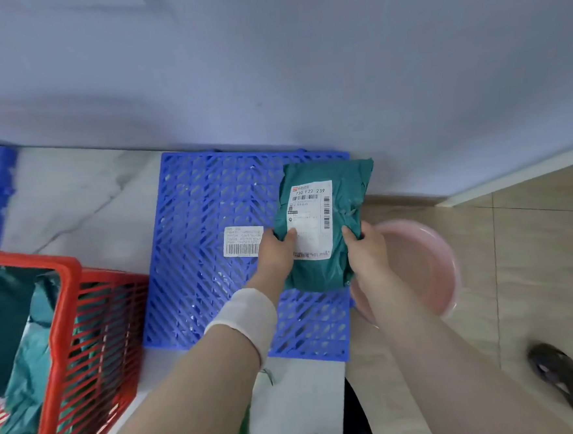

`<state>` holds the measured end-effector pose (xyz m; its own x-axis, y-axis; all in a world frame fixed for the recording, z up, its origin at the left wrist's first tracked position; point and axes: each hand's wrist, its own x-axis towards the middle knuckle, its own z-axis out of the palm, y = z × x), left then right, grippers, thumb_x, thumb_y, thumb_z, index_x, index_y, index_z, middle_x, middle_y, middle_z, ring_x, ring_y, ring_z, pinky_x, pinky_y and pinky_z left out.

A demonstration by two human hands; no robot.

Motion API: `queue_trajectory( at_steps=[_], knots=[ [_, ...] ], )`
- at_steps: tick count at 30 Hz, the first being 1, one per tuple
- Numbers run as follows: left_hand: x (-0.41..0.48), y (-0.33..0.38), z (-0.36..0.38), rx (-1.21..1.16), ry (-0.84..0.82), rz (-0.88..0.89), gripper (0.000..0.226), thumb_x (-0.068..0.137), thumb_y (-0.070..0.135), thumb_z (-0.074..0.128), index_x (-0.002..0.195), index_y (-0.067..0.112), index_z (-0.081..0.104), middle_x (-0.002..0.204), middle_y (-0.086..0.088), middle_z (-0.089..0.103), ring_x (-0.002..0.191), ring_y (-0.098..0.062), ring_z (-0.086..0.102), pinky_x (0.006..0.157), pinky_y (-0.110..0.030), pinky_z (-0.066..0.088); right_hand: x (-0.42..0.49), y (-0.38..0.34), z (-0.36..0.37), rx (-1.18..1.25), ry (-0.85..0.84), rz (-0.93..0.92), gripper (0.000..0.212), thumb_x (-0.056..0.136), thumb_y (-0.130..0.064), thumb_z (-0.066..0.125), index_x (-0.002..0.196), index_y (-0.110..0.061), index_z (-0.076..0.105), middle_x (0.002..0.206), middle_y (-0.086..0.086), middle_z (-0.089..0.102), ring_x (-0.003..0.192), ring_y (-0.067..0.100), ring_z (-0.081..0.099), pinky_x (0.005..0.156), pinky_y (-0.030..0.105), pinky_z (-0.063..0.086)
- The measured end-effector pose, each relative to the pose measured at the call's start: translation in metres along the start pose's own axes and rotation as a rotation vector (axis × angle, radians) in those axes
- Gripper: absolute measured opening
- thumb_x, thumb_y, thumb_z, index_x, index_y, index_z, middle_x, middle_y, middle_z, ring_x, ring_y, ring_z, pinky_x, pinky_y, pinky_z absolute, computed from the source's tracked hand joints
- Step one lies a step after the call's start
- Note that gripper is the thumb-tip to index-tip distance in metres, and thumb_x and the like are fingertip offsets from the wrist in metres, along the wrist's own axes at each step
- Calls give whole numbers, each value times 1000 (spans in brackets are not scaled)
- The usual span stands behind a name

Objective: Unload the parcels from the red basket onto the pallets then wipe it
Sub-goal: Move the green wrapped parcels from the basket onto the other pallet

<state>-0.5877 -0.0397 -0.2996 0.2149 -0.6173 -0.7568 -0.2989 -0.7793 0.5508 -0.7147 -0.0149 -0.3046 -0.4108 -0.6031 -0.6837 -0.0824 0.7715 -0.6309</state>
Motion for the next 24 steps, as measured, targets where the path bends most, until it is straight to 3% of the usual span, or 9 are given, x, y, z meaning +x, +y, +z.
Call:
queue_trajectory(
  at_steps=[7, 13, 16, 19, 22, 24],
  knots=[
    [54, -2, 19, 13, 42, 44, 39, 94, 26, 49, 126, 6, 41, 104, -3, 52, 94, -23, 52, 80, -32, 43, 59, 6, 21, -27, 23, -28, 20, 93, -19, 51, 104, -7, 62, 97, 7, 64, 86, 22, 56, 74, 26, 39],
    [69, 2, 24, 118, 101, 111, 32, 95, 21, 47, 121, 4, 41, 116, -11, 57, 103, -28, 55, 78, -29, 40, 74, 7, 34, -73, 60, -41, 26, 92, -24, 53, 111, -9, 62, 110, 14, 66, 102, 32, 60, 88, 37, 45],
    [69, -1, 21, 144, 117, 145, 38, 91, 22, 54, 122, 2, 43, 121, -12, 54, 109, -28, 53, 92, -34, 44, 65, 7, 33, -27, 55, -26, 34, 89, -24, 56, 121, -11, 57, 115, 9, 64, 104, 28, 60, 93, 37, 47],
    [59, -1, 9, 161, 119, 181, 57, 87, 24, 60, 135, 5, 35, 133, -13, 45, 122, -28, 45, 102, -44, 40, 44, 7, 25, -12, 114, -67, 41, 86, -24, 60, 124, -11, 53, 118, 8, 61, 108, 25, 58, 96, 37, 45],
    [37, -4, -8, 186, 131, 232, 59, 89, 20, 58, 139, 6, 30, 139, -11, 41, 127, -26, 40, 105, -43, 37, 7, 5, 11, -73, 221, -105, 52, 88, -21, 60, 134, -6, 42, 129, 16, 50, 118, 26, 47, 92, 20, 31],
    [13, -7, -22, 243, 145, 297, 53, 89, 18, 58, 136, 6, 36, 136, -11, 45, 125, -25, 43, 103, -42, 38, -27, 4, 4, -157, 265, -146, 54, 89, -22, 58, 137, -7, 38, 135, 16, 43, 123, 25, 40, 91, 19, 25]
  ],
)
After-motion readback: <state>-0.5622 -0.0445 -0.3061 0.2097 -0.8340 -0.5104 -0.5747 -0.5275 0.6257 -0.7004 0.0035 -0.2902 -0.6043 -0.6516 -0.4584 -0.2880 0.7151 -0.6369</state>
